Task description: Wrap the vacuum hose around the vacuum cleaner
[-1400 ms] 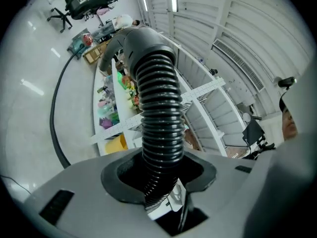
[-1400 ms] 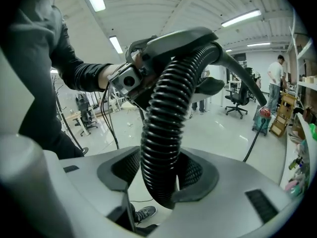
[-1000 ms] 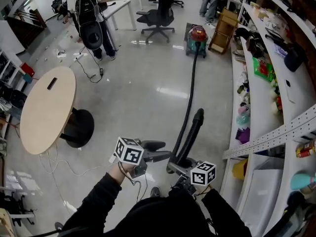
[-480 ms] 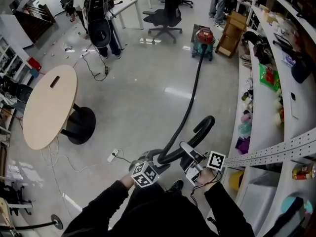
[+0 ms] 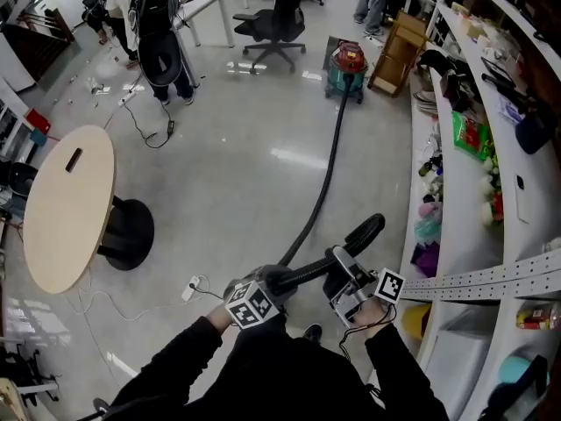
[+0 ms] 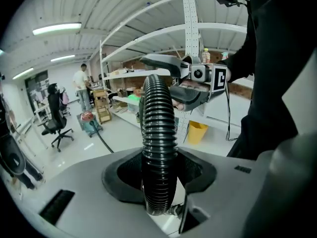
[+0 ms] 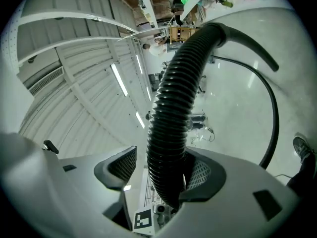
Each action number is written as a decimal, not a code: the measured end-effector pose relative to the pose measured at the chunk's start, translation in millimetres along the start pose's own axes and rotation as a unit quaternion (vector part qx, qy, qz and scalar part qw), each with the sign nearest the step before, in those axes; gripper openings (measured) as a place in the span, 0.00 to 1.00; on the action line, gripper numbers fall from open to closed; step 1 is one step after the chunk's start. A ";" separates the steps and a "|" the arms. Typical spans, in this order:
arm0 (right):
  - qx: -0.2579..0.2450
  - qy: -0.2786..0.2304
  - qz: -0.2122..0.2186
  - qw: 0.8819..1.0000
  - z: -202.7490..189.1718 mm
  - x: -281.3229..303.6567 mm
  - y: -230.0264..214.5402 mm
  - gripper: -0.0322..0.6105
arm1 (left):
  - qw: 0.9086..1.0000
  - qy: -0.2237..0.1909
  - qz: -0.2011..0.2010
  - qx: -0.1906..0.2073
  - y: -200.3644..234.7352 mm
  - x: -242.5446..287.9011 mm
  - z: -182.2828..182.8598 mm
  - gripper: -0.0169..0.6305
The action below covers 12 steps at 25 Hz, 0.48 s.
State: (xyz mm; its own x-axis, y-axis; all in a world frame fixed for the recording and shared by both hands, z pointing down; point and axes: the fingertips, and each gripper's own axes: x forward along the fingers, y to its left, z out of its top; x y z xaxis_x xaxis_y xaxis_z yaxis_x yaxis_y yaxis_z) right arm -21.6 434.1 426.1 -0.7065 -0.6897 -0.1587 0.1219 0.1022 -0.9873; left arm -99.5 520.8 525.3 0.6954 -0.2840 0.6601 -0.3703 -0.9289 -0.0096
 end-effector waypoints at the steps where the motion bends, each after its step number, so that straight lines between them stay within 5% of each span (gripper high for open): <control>1: -0.002 -0.010 -0.001 1.000 4.9 4.0 0.4 0.47 | 1.000 -0.001 -0.007 0.013 12.0 -3.3 3.7 0.30; 6: 0.003 -0.066 -0.024 0.998 21.4 -0.3 -9.6 0.49 | 0.997 0.005 -0.062 0.041 82.3 -22.2 24.2 0.30; 9: -0.126 -0.037 -0.142 0.981 23.2 -12.4 -33.7 0.49 | 0.991 0.038 -0.097 0.080 118.3 -32.2 33.8 0.30; 10: -0.210 -0.010 -0.200 0.957 25.3 -12.5 -39.8 0.49 | 0.988 0.052 -0.105 0.098 128.9 -34.8 37.2 0.31; 11: -0.306 0.021 -0.255 0.917 28.6 -9.1 -42.6 0.49 | 0.985 0.065 -0.112 0.113 138.7 -36.8 41.2 0.31; 12: -0.411 0.054 -0.297 0.860 32.9 -0.3 -40.2 0.49 | 0.982 0.076 -0.120 0.123 147.8 -38.1 46.1 0.31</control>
State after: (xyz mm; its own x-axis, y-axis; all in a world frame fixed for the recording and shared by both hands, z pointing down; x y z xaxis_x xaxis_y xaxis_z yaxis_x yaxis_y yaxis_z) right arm -3.4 406.6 466.2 -0.5394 -0.7295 0.4206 -0.7857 0.2565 -0.5629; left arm -152.4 383.4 464.1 0.6374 -0.0276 0.7701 -0.0335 -0.9994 -0.0082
